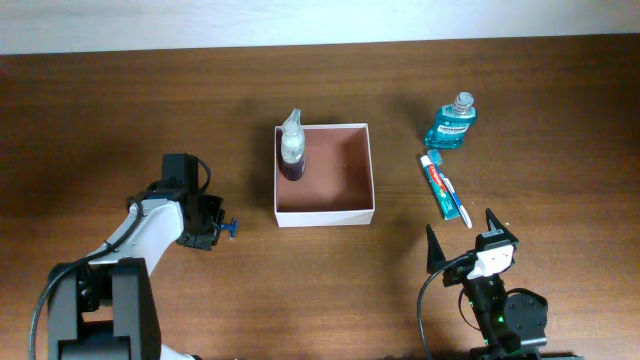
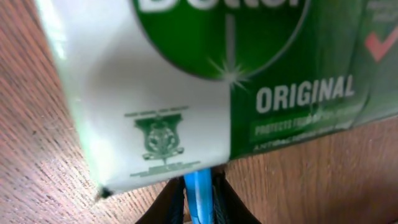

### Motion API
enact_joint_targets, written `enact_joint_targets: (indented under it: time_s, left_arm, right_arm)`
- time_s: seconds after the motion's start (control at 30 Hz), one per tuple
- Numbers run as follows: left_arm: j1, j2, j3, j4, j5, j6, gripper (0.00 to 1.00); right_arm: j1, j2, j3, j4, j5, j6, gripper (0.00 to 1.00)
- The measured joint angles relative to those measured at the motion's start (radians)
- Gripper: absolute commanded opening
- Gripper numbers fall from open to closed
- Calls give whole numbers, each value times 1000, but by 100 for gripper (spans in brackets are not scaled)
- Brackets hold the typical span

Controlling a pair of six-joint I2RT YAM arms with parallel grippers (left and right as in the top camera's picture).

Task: Pack container
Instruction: 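Move the left gripper over the blue razor beside the soap bar, then lower the left gripper and close it on the blue razor handle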

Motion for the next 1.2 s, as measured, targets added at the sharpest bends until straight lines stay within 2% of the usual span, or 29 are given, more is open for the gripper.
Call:
enact_joint_targets:
  time_s: [0.17,0.67,1.1,1.2]
  left_arm:
    - [1,0,0,-5,58,43,8]
    - [1,-12,0,-7,193,125,6]
    - [1,-292,0,-7,210,142,8]
    - [1,-337,0,-7,214,151,13]
  right_arm:
    - [0,0,0,0,0,0,99]
    - [0,0,0,0,0,0,99]
    - [0,0,0,0,0,1,99]
    - [0,0,0,0,0,0,99]
